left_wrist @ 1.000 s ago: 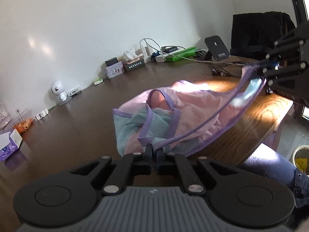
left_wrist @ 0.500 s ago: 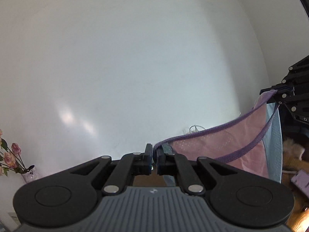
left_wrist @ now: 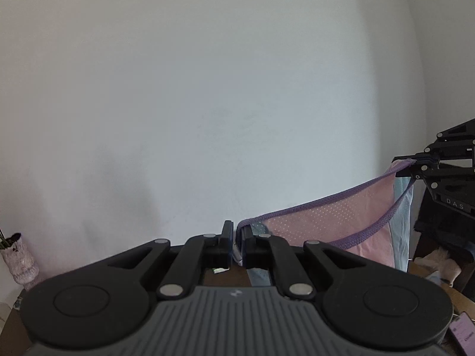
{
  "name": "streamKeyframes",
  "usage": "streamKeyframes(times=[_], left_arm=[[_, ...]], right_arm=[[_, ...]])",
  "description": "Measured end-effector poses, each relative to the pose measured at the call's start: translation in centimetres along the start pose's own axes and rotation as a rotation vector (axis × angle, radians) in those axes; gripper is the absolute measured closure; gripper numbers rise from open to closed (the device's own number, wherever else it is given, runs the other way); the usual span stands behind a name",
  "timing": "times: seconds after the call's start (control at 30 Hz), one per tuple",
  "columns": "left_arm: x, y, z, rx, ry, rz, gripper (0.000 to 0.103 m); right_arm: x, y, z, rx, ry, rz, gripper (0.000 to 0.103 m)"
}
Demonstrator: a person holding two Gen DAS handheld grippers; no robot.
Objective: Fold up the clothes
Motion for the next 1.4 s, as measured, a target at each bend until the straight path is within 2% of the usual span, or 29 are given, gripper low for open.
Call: streamKeyframes(times=[0.13,0.2,0.27,0.37,0.4,0.47,0.57,0.67,0.83,0.9,0.97,1.03,1.07,1.1,1.13,1.17,1.23,1.27,1.3,1.4], left_arm=[[1.5,-0.2,-8.4,0.000,-0.101,-0.011,0.098],[2.0,-3.2,-9.9,-0.061,-0.167,-0.064,0.098],[2.1,-7.5,-7.9,-0.187,-0.204,-0.070,0.098],[1.9,-12.3,-1.9,-0.377,-0.224,-0.054,0.098],[1.5,-12.9,-0.2,-0.409,-0.221,-0.062,0.098],[0.8,-12.3,2.0,-0.420,-0.205,-0.082,0.095],[-0.1,-7.9,3.2,-0.353,-0.189,-0.103,0.088],[-2.1,0.0,3.3,-0.228,-0.162,-0.107,0.088],[-8.3,17.6,3.3,0.029,-0.118,-0.139,0.097],[-11.1,24.9,4.3,0.134,-0.055,-0.079,0.099],[-11.7,31.1,6.3,0.215,0.047,0.025,0.098],[-10.6,35.9,9.3,0.298,0.157,0.140,0.089],[-9.9,37.4,11.1,0.330,0.192,0.196,0.068],[-9.0,38.3,12.9,0.344,0.213,0.235,0.054],[-8.0,39.0,14.7,0.345,0.228,0.256,0.054],[-6.9,38.8,16.0,0.340,0.239,0.285,0.054],[-4.3,36.7,17.3,0.319,0.252,0.360,0.049],[-3.0,35.5,17.8,0.304,0.263,0.406,0.040],[-2.1,34.2,18.1,0.285,0.295,0.449,0.035],[-1.3,30.1,18.2,0.203,0.395,0.497,0.035]], right_arm=[[-0.5,2.8,-10.3,0.073,0.018,-0.050,0.102],[-2.2,1.2,-12.7,-0.012,0.087,-0.123,0.102],[-4.1,-1.1,-13.5,-0.129,0.163,-0.190,0.102],[-6.5,-5.6,-10.5,-0.304,0.216,-0.211,0.102],[-6.7,-6.4,-9.4,-0.331,0.220,-0.195,0.102],[-6.8,-7.1,-7.1,-0.365,0.203,-0.165,0.102],[-5.9,-5.8,-4.7,-0.359,0.148,-0.158,0.102],[-3.1,-1.1,-4.5,-0.267,0.060,-0.147,0.101],[6.7,13.1,-4.7,0.012,-0.109,-0.153,0.102],[12.1,19.2,-1.9,0.109,-0.157,-0.157,0.102],[17.3,25.0,2.3,0.186,-0.193,-0.154,0.103],[19.2,29.0,6.7,0.224,-0.218,-0.164,0.103],[20.0,30.7,8.9,0.236,-0.239,-0.174,0.102],[20.4,31.4,11.4,0.234,-0.283,-0.200,0.101],[20.8,31.2,13.7,0.238,-0.339,-0.232,0.096],[21.0,30.6,15.4,0.246,-0.411,-0.256,0.083],[21.3,29.9,19.2,0.236,-0.544,-0.261,0.065],[20.5,28.7,20.4,0.210,-0.576,-0.259,0.061],[19.8,28.0,21.4,0.184,-0.585,-0.267,0.060],[17.0,26.2,20.2,0.132,-0.527,-0.372,0.056]])
Point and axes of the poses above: each gripper's, at about its wrist camera, not at the fingertips, and z roughly against the way its jaws point, x to its left, y to its underside, the point moved 10 cm from there along -z, roughly the way its jaws point, and after that the axes turned 1 degree about -z, right-handed, at the moved point
